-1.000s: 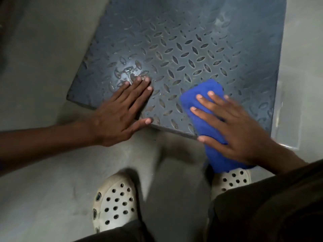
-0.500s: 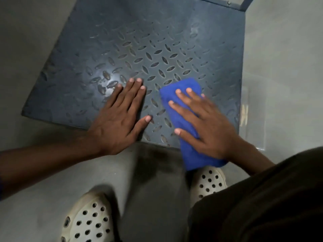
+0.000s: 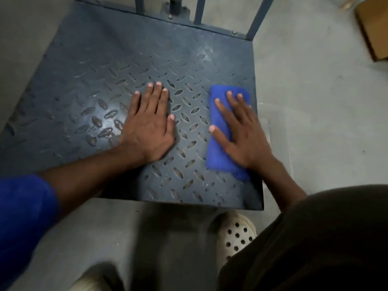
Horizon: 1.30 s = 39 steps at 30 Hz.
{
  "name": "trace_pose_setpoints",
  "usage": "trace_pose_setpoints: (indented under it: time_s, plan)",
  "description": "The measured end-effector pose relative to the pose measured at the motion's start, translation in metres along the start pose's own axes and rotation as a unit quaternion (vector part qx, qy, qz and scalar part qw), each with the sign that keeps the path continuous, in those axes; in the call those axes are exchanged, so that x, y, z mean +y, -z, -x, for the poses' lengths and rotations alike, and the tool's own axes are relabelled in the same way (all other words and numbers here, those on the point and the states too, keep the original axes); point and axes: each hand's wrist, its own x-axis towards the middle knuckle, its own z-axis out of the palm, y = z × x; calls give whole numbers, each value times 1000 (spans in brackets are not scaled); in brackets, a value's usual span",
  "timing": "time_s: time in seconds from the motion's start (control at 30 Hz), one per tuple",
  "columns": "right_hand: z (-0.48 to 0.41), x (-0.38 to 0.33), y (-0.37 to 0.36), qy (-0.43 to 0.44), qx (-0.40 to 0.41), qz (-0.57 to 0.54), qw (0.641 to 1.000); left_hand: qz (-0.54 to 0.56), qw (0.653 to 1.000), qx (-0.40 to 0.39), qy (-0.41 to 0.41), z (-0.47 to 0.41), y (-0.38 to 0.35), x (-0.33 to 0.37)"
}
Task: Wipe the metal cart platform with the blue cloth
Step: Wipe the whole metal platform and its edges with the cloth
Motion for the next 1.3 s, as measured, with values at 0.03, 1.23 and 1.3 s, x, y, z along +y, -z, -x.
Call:
trace_pose_setpoints:
  time_s: [0.03,1.23,1.3]
  plan:
    - [-15,11,-3,-43,15,7,999,0,1000,-2,16,-9,-2,10]
    - [-133,68,-2,125,-95,-43,987,-35,999,-13,-14,-93,-17,32]
    - [-146,78,-2,-3,-63,-35,997,-34,999,-14,-20,-97,-17,32]
